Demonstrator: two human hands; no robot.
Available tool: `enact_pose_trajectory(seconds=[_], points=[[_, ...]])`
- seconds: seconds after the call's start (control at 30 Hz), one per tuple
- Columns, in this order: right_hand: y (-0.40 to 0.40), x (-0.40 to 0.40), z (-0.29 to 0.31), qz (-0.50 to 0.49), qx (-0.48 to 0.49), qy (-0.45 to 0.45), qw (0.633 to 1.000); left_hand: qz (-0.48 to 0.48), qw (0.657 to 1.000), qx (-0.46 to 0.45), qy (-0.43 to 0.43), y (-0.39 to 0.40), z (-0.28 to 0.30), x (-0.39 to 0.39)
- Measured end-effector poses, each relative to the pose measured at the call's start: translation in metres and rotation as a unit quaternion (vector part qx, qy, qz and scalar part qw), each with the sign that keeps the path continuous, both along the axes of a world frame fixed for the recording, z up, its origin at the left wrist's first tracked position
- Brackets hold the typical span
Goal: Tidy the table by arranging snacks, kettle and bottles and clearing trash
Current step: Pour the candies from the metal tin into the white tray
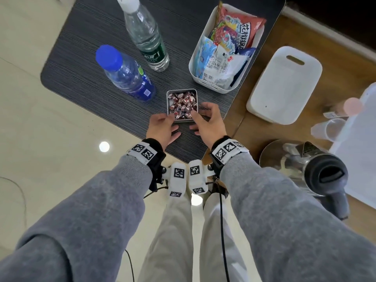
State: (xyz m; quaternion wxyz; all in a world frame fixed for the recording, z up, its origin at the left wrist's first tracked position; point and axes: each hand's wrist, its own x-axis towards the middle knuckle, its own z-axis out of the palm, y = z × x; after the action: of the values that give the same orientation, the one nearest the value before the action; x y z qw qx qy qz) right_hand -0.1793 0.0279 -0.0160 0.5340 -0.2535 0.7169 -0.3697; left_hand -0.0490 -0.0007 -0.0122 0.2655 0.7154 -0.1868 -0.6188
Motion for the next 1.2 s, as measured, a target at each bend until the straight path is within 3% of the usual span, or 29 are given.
enact_pose_trajectory(seconds=[0.23, 0.43, 0.57, 0.67, 0.87, 1.03, 1.13, 1.2], points=[[-0.030, -0.023, -0.003, 0.029, 0.013, 0.036, 0.999, -0.094, 0.990, -0.052, -0.096, -0.026, 0.002, -0.012], [-0.027, -0.030, 0.003, 0.019, 0.029, 0.024, 0.999, -0.063, 0.992, -0.063, -0.085, -0.021, 0.008, -0.015], [-0.020, -0.034, 0.008, -0.003, 0.022, 0.005, 1.000, -0.036, 0.998, -0.045, -0.020, -0.015, 0.009, -0.010], [-0.020, -0.031, 0.014, -0.055, 0.017, -0.065, 0.996, -0.012, 0.997, -0.040, 0.058, -0.012, 0.018, -0.007], [-0.014, -0.024, 0.032, -0.113, 0.018, -0.256, 0.960, -0.030, 0.990, -0.082, 0.107, -0.004, 0.036, -0.002], [-0.013, -0.022, 0.043, -0.169, -0.002, -0.400, 0.901, -0.057, 0.986, -0.087, 0.133, -0.003, 0.048, -0.004], [-0.024, -0.021, 0.060, -0.177, -0.027, -0.430, 0.885, -0.054, 0.981, -0.094, 0.162, -0.011, 0.057, -0.009], [-0.035, -0.024, 0.074, -0.168, -0.035, -0.412, 0.895, -0.066, 0.976, -0.113, 0.176, -0.018, 0.063, -0.011]])
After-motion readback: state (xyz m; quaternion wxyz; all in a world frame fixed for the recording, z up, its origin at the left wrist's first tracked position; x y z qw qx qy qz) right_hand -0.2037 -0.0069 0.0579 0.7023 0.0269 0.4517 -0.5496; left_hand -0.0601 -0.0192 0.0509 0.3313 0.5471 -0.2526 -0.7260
